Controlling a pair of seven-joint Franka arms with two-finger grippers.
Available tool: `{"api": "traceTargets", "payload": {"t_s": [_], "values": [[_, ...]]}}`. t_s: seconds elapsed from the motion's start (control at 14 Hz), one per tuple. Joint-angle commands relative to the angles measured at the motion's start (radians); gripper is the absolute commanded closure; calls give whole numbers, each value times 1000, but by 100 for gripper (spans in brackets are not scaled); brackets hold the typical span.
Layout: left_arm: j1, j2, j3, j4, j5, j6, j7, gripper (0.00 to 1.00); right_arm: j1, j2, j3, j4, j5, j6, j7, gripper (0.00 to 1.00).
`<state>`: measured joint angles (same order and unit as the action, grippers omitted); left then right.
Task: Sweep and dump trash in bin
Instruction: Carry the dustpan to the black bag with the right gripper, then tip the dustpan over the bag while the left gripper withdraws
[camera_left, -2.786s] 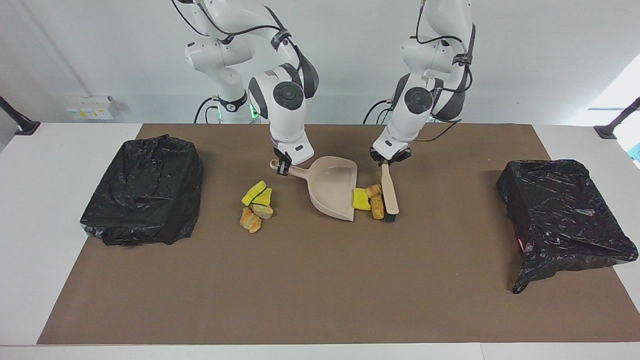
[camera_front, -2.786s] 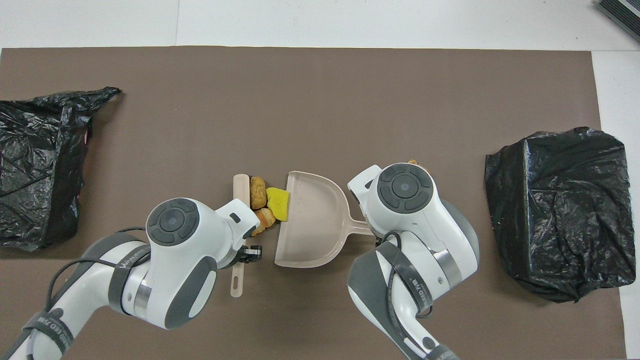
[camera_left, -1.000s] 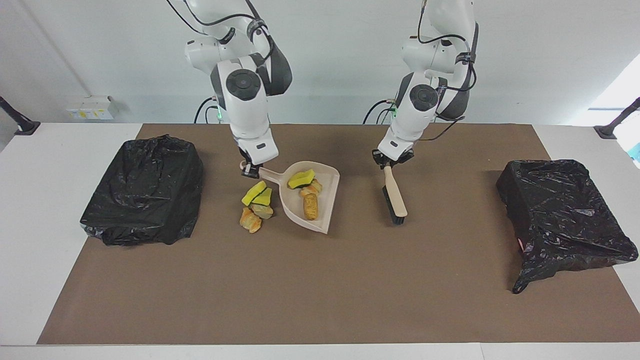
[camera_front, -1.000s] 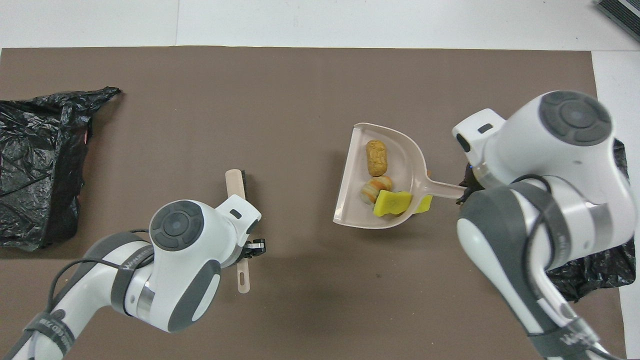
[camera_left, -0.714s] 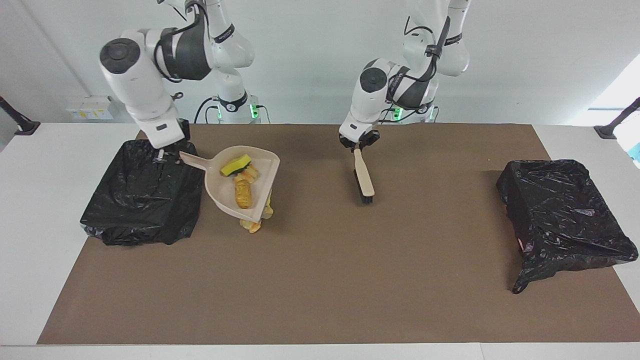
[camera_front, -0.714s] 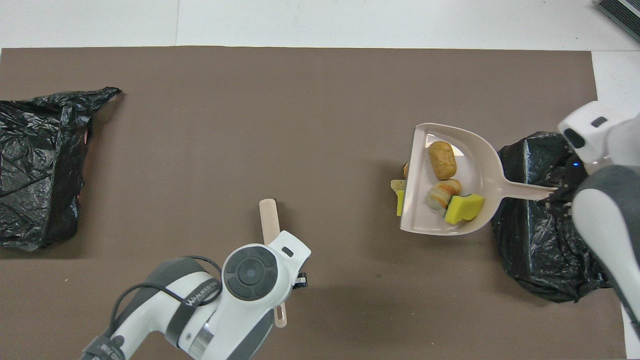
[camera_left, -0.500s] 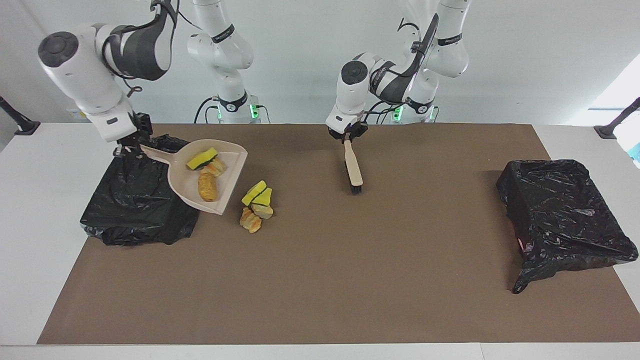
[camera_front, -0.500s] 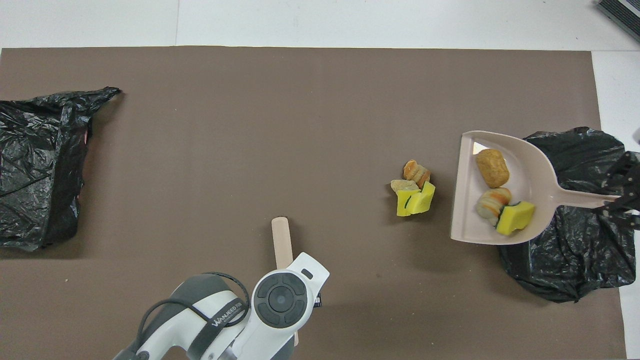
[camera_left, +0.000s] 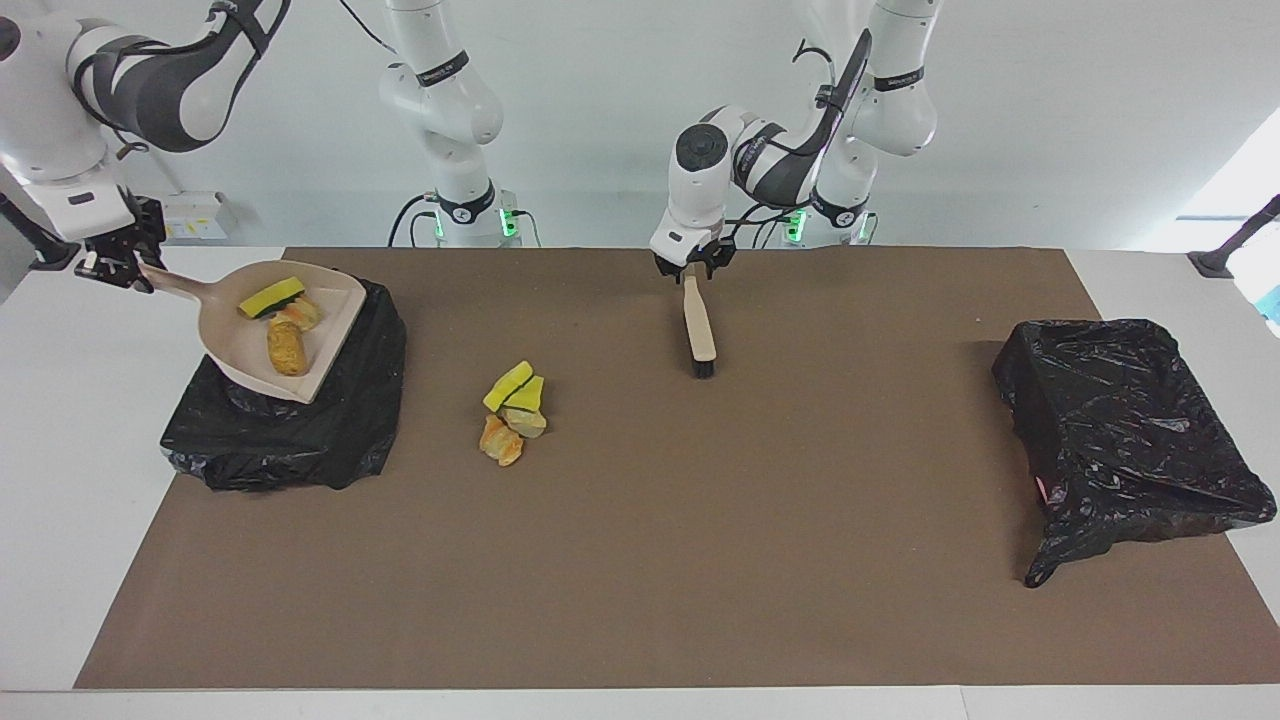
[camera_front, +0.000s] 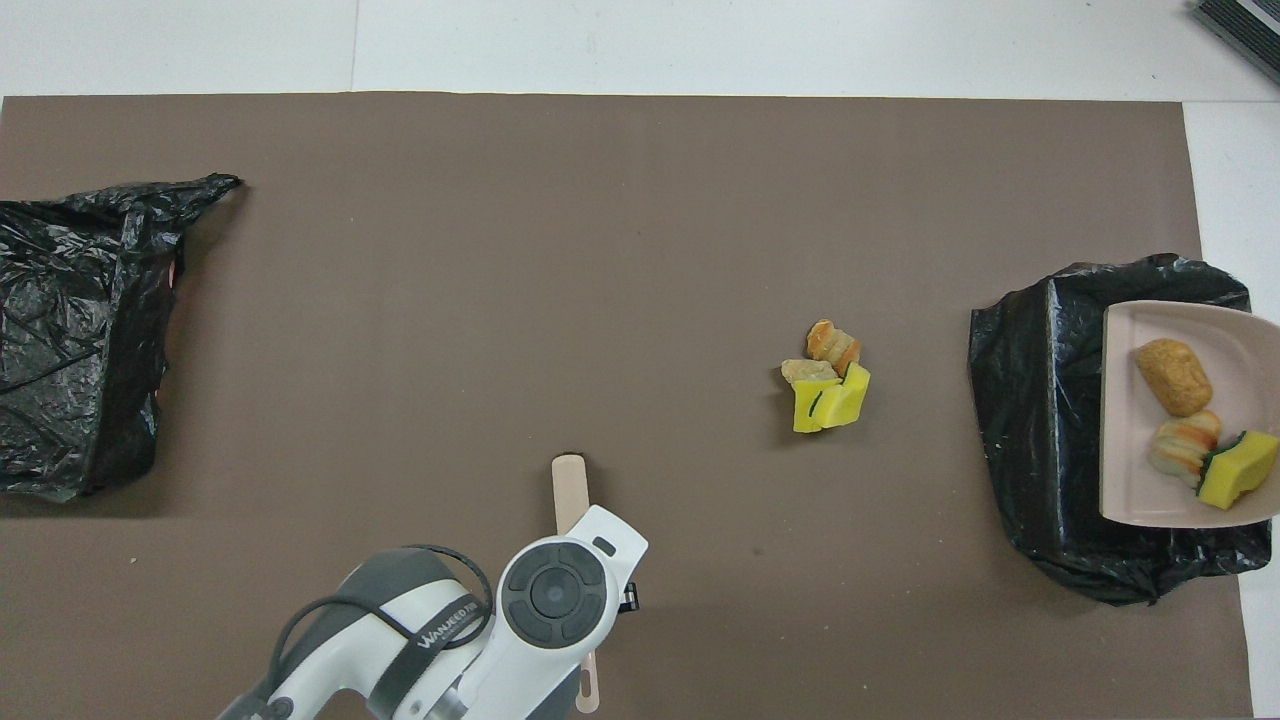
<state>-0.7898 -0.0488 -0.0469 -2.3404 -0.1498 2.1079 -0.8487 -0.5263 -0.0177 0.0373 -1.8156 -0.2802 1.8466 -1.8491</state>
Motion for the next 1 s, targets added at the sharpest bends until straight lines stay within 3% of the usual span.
{"api": "traceTargets", "payload": {"t_s": [0.0, 0.14, 0.57, 0.93], "values": [[139, -10, 4, 27, 4, -25, 138, 0, 0, -7, 12, -8, -123, 17, -16, 100], [248, 6, 4, 74, 21, -28, 215, 0, 9, -7, 19, -11, -197, 14, -39, 100], [521, 27, 4, 226, 35, -55, 540, 0, 14, -14, 22, -7, -249, 3, -68, 100], [737, 35, 4, 389, 36, -228, 816, 0, 66, -53, 27, -30, -362, -7, -21, 100]]}}
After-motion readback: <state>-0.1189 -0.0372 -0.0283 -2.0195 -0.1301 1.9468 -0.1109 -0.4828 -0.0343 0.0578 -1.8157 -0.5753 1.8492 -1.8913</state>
